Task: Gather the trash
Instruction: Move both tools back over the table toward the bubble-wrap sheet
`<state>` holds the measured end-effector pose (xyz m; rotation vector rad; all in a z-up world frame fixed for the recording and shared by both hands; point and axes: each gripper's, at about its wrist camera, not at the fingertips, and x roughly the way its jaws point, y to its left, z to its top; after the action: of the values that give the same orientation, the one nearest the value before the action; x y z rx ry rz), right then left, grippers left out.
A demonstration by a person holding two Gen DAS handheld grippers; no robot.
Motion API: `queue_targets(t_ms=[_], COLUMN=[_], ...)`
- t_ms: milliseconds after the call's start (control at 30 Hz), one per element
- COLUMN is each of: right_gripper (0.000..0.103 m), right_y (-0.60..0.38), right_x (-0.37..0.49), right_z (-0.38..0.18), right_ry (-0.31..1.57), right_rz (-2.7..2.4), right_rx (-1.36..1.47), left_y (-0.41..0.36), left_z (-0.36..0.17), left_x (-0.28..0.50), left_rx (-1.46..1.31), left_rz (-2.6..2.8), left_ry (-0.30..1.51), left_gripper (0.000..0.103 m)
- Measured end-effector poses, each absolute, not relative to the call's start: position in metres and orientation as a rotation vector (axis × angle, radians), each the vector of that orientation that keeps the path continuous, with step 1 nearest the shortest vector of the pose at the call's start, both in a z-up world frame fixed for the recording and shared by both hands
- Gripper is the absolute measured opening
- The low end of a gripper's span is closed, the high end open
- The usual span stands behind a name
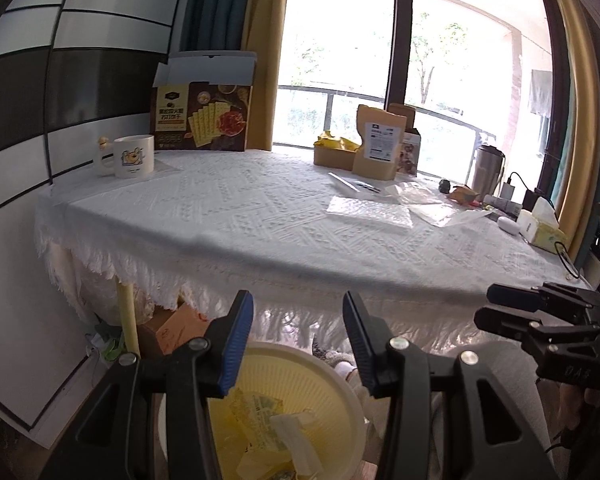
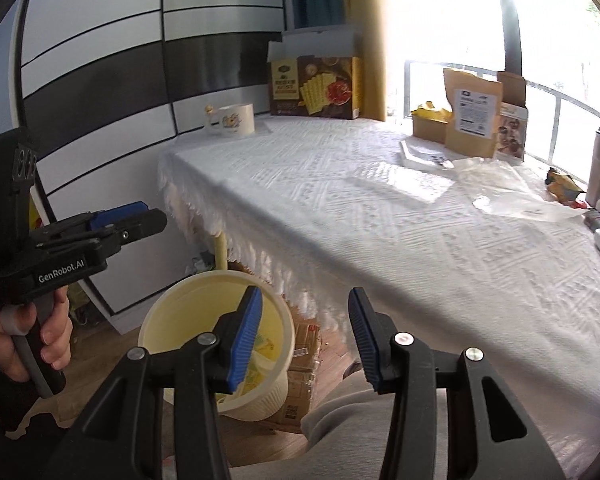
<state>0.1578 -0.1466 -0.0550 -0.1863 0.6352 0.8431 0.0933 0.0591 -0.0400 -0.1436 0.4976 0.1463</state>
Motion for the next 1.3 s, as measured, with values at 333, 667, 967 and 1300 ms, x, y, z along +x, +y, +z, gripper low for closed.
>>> queue_targets(t_ms=[333, 667, 967, 1300], right_gripper=[0.051, 0.056, 0.058, 0.058], right_y=[-0.185, -0.209, -0.217, -0.228], right_x=[0.181, 0.215, 0.248, 0.293], right_z=[-0.039, -0.033, -0.026, -0.027], right_ry=[0.600, 0.599, 0.582, 0.608], right_rz=[0.790, 0.726, 0.685, 0.634], right_rx=[-0.132, -0.115, -0.132, -0.128], left_y=[0.033, 0.023, 0.013, 0.006], left_z=[-0.040, -0.036, -0.036, -0.035], left_x=[0.124, 0.160, 0.198, 0.246], left_rx=[-0.114, -0.112, -0.094, -0.064], left_rz=[0.103, 0.064, 0.021, -0.020], left_ry=[0.506, 0.501, 0.517, 0.537], left_gripper=[0.047, 0.057, 0.065, 0.072])
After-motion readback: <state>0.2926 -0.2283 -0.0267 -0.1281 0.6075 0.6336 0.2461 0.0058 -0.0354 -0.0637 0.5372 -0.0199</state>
